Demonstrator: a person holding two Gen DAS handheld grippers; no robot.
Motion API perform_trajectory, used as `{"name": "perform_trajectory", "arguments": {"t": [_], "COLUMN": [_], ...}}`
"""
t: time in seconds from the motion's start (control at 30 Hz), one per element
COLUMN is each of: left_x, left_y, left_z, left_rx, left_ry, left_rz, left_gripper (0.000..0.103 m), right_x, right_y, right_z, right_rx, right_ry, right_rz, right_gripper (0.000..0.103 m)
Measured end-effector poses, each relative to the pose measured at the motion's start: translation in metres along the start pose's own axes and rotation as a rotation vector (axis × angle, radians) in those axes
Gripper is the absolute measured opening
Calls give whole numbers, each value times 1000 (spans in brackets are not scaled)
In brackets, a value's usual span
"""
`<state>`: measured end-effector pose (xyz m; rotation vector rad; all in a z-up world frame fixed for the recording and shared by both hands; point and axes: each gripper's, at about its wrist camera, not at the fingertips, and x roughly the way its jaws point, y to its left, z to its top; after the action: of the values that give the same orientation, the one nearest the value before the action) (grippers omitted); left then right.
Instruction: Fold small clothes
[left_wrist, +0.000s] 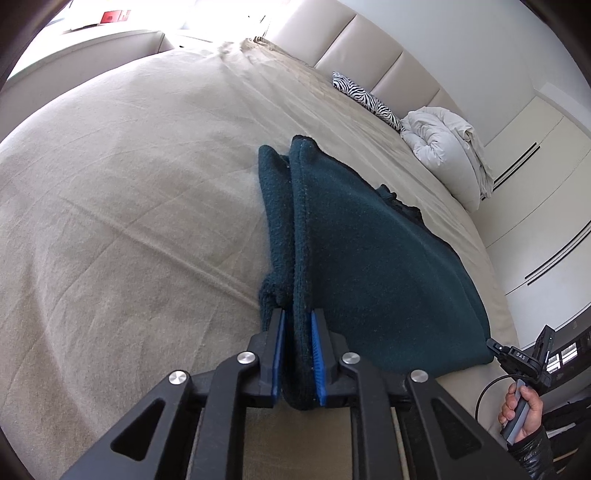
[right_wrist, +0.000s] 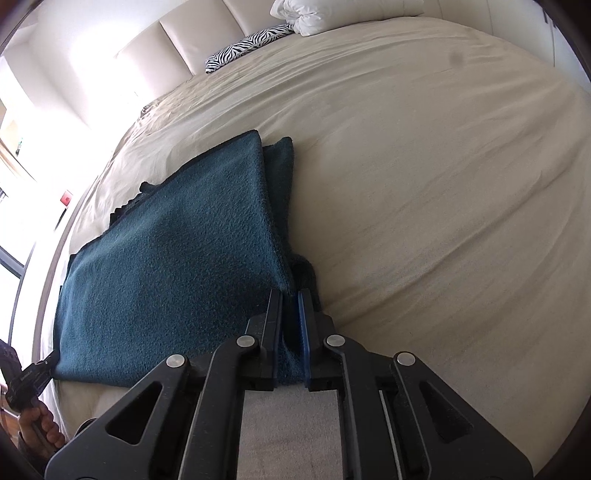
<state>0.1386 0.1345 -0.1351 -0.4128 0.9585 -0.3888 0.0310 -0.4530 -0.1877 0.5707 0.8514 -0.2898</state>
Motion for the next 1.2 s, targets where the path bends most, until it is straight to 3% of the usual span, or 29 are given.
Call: {"name": "perform_trajectory", "arguments": {"t": [0.07,0.2,0.3,0.43,0.53,0.6,0.77,0.87,1.0,1.1,1.17,1.2], "left_x": [-11,-28,-20,23,59,74,60,49,34,20,13,12], "left_y": [-4,-26,-58,-107,-121,-120,-101,-86,-74,-79,-89,-94], "left_z": [4,18,32,40,22,1,-16,-17,-27,-29,-29,-29], "left_rx": [0,64,137,269,303,330,333,311,283,259,272,282], "left_ry": [-35,-111,-127,-97,-2,40,10,13,22,6,-28,-37], "left_rz": [49,76,49,53,49,86,80,87,111,118,122,120], "left_gripper": [39,39,41,44,44,44,38,28,26,32,45,47], "right_x": [-9,-25,-23,21,59,81,74,57,25,7,8,12], "right_y": [0,18,48,102,139,141,98,47,0,9,40,60], "right_z": [3,11,19,18,-6,-25,-34,-27,-25,-28,-33,-37], "right_rx": [18,20,6,31,22,49,149,267,369,370,320,294], "right_ry": [-23,-59,-58,86,221,275,211,129,32,14,50,88], "right_rz": [-32,10,142,373,500,502,559,500,388,381,443,487], "right_gripper": [22,23,23,23,23,23,19,18,18,23,25,25]}}
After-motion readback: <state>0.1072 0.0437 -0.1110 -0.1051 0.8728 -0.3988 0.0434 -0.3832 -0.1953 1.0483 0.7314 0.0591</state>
